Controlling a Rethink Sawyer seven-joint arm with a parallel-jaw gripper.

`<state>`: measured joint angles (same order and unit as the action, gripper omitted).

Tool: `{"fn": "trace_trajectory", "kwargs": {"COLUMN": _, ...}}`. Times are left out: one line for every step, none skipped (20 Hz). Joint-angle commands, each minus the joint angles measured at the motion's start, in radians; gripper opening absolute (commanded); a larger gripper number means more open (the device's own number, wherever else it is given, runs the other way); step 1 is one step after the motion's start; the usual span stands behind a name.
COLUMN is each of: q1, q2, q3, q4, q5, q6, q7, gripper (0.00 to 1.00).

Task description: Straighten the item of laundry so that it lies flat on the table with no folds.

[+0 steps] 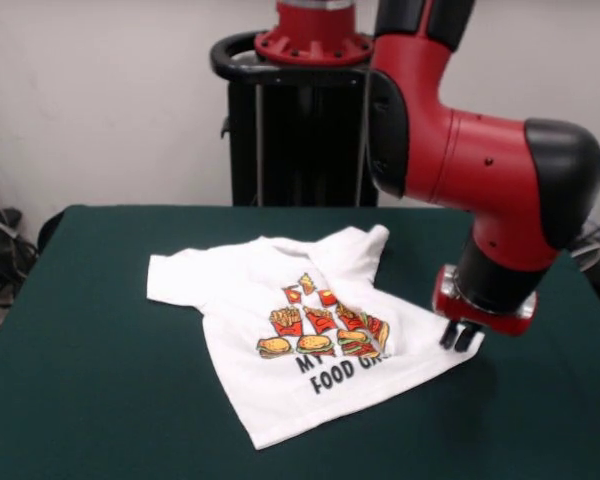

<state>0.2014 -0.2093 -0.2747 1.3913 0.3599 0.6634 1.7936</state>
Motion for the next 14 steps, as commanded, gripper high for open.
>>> {"fn": "trace_trajectory", "kwargs": {"q1": -0.037, "q2": 0.093, "q3": 0.090, "q4": 0.030, "q5": 0.046, "q6": -0.230, "q7": 0.260, "gripper": 0.00}}
{"fn": "trace_trajectory", "kwargs": {"q1": -0.044, "q2": 0.086, "q3": 0.092, "q4": 0.035, "q5": 0.042, "q6": -0.274, "q7": 0.264, "gripper": 0.00}}
{"fn": "trace_trajectory", "kwargs": {"q1": -0.069, "q2": 0.079, "q3": 0.117, "q4": 0.043, "q5": 0.034, "q6": -0.331, "q7": 0.245, "gripper": 0.00}}
{"fn": "trace_trajectory", "kwargs": {"q1": -0.080, "q2": 0.074, "q3": 0.116, "q4": 0.042, "q5": 0.031, "q6": -0.333, "q7": 0.237, "gripper": 0.00}}
{"fn": "trace_trajectory", "kwargs": {"q1": -0.078, "q2": 0.068, "q3": 0.095, "q4": 0.037, "q5": 0.019, "q6": -0.323, "q7": 0.232, "gripper": 0.00}}
{"fn": "trace_trajectory", "kwargs": {"q1": -0.053, "q2": 0.067, "q3": 0.035, "q4": 0.013, "q5": 0.004, "q6": -0.261, "q7": 0.243, "gripper": 0.00}}
{"fn": "trace_trajectory", "kwargs": {"q1": -0.030, "q2": 0.061, "q3": -0.028, "q4": -0.010, "q5": -0.021, "q6": -0.197, "q7": 0.247, "gripper": 0.00}}
{"fn": "trace_trajectory", "kwargs": {"q1": -0.031, "q2": 0.032, "q3": -0.045, "q4": -0.001, "q5": -0.038, "q6": -0.170, "q7": 0.225, "gripper": 0.00}}
{"fn": "trace_trajectory", "kwargs": {"q1": -0.032, "q2": 0.004, "q3": -0.063, "q4": 0.007, "q5": -0.056, "q6": -0.142, "q7": 0.204, "gripper": 0.00}}
{"fn": "trace_trajectory", "kwargs": {"q1": -0.033, "q2": -0.024, "q3": -0.081, "q4": 0.016, "q5": -0.074, "q6": -0.115, "q7": 0.183, "gripper": 0.00}}
{"fn": "trace_trajectory", "kwargs": {"q1": -0.044, "q2": -0.060, "q3": -0.076, "q4": 0.040, "q5": -0.082, "q6": -0.103, "q7": 0.160, "gripper": 0.00}}
{"fn": "trace_trajectory", "kwargs": {"q1": -0.062, "q2": -0.091, "q3": -0.061, "q4": 0.065, "q5": -0.089, "q6": -0.108, "q7": 0.132, "gripper": 0.00}}
{"fn": "trace_trajectory", "kwargs": {"q1": -0.076, "q2": -0.118, "q3": -0.049, "q4": 0.087, "q5": -0.095, "q6": -0.099, "q7": 0.112, "gripper": 0.00}}
{"fn": "trace_trajectory", "kwargs": {"q1": -0.097, "q2": -0.144, "q3": -0.028, "q4": 0.112, "q5": -0.100, "q6": -0.102, "q7": 0.090, "gripper": 0.00}}
